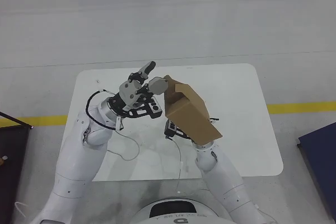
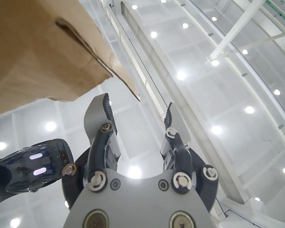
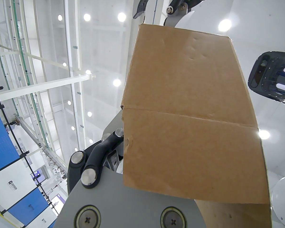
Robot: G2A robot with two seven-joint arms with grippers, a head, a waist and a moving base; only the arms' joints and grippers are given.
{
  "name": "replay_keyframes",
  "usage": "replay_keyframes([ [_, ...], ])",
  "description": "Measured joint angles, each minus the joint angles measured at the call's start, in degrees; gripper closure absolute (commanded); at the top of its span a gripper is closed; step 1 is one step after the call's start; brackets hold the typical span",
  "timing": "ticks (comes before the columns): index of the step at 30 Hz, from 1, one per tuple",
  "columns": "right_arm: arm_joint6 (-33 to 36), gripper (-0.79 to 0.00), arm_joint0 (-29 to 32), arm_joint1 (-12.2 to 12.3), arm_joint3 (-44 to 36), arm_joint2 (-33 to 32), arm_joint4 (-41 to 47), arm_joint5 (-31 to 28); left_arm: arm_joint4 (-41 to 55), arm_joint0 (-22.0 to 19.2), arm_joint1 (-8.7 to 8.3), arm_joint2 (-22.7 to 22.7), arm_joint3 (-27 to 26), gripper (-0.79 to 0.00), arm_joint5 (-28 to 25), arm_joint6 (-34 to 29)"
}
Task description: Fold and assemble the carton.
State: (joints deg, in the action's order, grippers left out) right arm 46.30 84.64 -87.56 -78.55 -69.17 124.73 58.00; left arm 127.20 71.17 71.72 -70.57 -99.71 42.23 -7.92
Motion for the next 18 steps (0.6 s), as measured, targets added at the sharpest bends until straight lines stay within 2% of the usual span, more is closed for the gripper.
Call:
replay_keyframes([
  [5, 0.00, 0.000, -0.09, 0.03, 0.03, 0.12, 0.01, 0.00, -1.30, 0.33, 0.06, 0.82, 0.85, -0.446, 0.66, -0.12],
  [18, 0.00, 0.000, -0.22, 0.11, 0.43, 0.19, 0.16, 0.00, -1.46, -1.96, 0.60, 3.14, 2.42, -0.413, 0.69, 0.29],
])
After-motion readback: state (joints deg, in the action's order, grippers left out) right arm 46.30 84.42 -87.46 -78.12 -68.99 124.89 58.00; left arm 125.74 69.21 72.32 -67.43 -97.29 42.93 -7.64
